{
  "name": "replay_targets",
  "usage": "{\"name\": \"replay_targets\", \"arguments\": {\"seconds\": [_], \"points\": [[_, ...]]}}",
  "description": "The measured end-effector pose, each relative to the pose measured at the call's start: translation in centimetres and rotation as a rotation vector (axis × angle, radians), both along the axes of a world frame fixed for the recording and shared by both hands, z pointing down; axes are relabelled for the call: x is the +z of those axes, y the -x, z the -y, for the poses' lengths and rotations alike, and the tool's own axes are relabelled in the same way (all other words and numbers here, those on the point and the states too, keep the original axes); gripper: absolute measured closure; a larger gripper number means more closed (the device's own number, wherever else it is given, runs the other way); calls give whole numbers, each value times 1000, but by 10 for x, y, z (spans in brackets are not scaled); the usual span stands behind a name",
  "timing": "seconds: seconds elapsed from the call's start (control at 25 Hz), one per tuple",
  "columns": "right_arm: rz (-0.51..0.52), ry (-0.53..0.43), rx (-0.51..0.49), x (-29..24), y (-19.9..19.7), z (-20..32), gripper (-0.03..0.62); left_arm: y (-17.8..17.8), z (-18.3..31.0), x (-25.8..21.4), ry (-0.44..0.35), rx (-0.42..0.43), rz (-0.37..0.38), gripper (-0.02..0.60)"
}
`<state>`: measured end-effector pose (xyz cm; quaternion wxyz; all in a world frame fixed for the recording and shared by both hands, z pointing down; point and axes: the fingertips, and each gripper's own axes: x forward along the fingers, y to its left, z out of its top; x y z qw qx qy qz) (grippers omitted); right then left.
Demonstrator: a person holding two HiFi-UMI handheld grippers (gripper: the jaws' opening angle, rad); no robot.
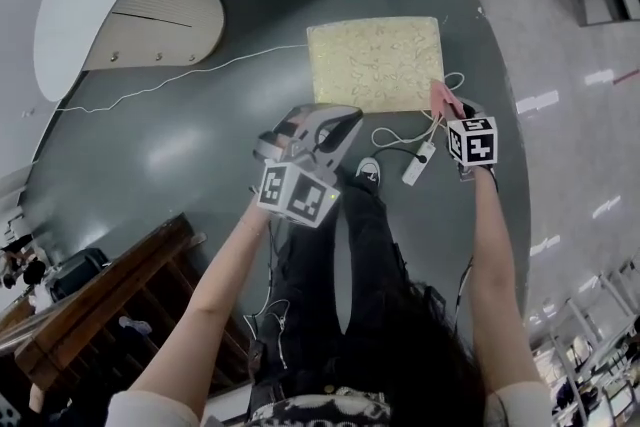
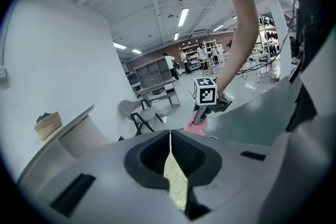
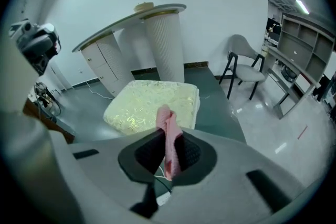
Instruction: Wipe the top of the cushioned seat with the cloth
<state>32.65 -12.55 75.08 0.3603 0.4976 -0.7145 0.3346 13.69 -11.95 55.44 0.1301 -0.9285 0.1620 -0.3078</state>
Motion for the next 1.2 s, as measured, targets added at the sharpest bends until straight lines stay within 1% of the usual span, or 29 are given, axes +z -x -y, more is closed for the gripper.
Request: {"name": "replay_targets", "arguments": {"seconds": [0.16, 0.32, 0.56, 0.76, 0.88, 1.04, 1.2], "points": [[73, -64, -42, -48, 25, -4, 583, -6, -4, -26, -15, -30, -19, 572], [124, -122, -67, -97, 40, -17, 583, -14, -15, -55, -30, -55, -31, 572], [181, -168, -86, -164, 64, -42, 583, -11, -38, -105, -33, -114, -58, 572], [236, -198, -79, -209, 85, -62, 583, 6, -59, -130, -15, -190, -77, 572], [252, -215, -93, -230, 99, -70, 583, 20, -67, -139, -7, -236, -78, 572], [259, -237, -122, -254, 121, -80, 583, 37, -81, -152, -11, -251, -81, 572], [243, -269, -156, -277, 144, -94, 583, 57, -98, -169, -37, -248, -91, 572]]}}
